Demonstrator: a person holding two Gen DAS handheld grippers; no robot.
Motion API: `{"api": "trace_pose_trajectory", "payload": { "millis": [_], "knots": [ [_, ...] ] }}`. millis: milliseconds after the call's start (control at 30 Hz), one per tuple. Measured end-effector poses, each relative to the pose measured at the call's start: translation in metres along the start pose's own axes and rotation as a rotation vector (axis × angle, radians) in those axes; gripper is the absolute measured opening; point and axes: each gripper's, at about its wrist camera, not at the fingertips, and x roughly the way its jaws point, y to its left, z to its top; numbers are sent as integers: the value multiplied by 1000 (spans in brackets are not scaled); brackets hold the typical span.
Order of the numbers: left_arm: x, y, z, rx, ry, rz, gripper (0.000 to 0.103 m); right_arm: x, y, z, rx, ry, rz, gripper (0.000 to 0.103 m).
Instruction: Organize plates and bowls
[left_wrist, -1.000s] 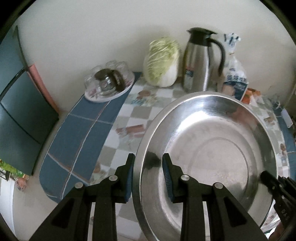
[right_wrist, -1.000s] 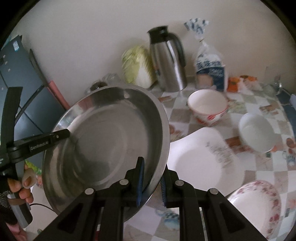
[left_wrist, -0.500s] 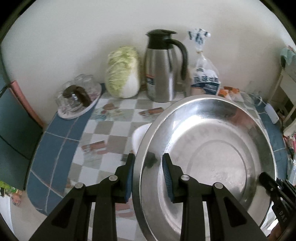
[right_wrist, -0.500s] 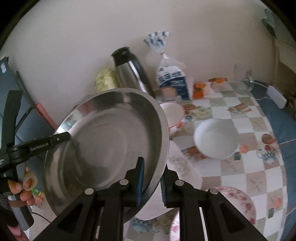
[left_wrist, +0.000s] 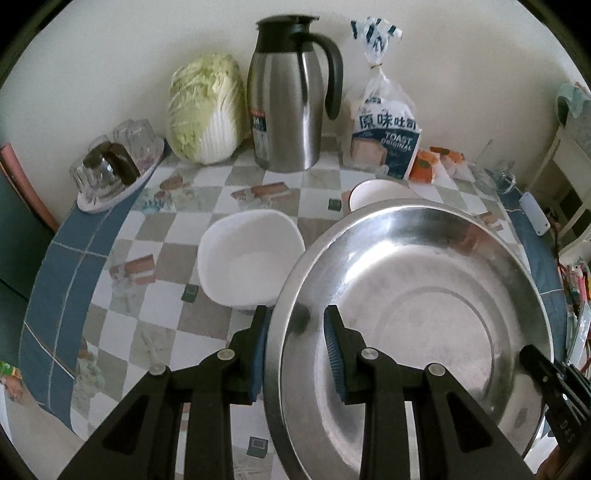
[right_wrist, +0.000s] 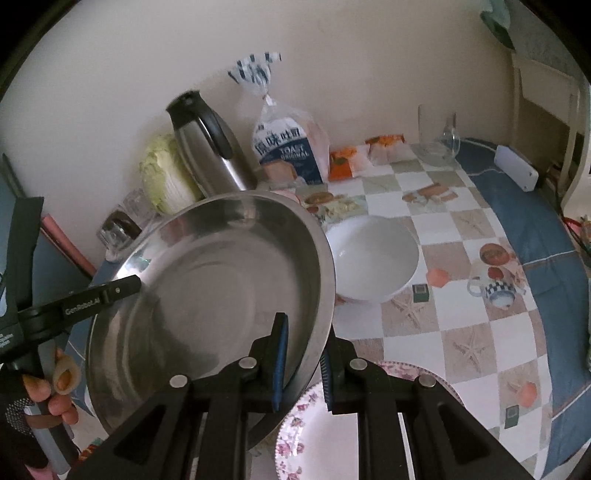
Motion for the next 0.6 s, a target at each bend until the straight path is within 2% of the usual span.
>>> {"api": "trace_pose_trajectory", "payload": {
  "millis": [600],
  "knots": [
    [36,21,-26,-71,79,-26,31,51,3,-25,-32,173,-52,17]
  ]
}}
